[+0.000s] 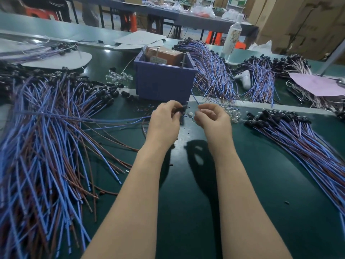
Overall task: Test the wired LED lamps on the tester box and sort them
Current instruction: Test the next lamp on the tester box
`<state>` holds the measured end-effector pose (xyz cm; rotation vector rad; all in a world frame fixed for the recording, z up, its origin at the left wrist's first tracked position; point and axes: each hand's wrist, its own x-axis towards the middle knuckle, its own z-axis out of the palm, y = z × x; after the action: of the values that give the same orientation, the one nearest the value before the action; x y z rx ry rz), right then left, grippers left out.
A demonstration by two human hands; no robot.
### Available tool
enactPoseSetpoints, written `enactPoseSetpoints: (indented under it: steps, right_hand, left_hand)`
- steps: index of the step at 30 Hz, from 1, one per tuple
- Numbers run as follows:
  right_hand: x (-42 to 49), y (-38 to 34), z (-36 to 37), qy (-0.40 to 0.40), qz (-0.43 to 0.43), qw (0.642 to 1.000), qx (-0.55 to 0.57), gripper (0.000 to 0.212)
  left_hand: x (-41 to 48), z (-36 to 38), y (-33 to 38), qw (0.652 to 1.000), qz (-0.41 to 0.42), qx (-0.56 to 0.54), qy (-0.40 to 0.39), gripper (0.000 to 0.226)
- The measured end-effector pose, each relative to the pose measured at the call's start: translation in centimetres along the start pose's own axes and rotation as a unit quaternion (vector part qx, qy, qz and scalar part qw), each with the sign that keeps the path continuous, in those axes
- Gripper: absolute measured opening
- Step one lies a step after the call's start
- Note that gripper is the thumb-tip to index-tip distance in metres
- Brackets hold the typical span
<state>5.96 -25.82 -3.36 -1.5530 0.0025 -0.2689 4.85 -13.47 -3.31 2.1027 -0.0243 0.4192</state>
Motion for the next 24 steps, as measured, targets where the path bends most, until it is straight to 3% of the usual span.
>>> enactPoseSetpoints:
  steps: [5,11,21,24]
  right_hand:
    - [-0.37,-0.62,0.16,-0.054,-0.047,0.997,0.006,0.017]
    - [-0.52,-0.74,0.24,-0.041,-0.107,0.988,-0.106,0.013]
    - [-0.40,-0.50,-0.05,-0.027,-0.132,0.969,-0.205,0.004]
    - [-0.11,-0.46,-0.44,-0.018,-0.109,0.978,-0.178,0.008]
  left_hand:
    - [-0.10,-0.15,-0.15,1.000,0.016,-0.023,-0.005,0.023]
    - [-0.13,0.10,-0.16,0.999,0.013,-0.023,-0.017,0.024]
    - [-0.14,0.54,0.05,0.996,0.054,0.053,-0.040,0.023]
    - [-0.30,0.80,0.09,0.993,0.060,0.100,-0.023,0.023]
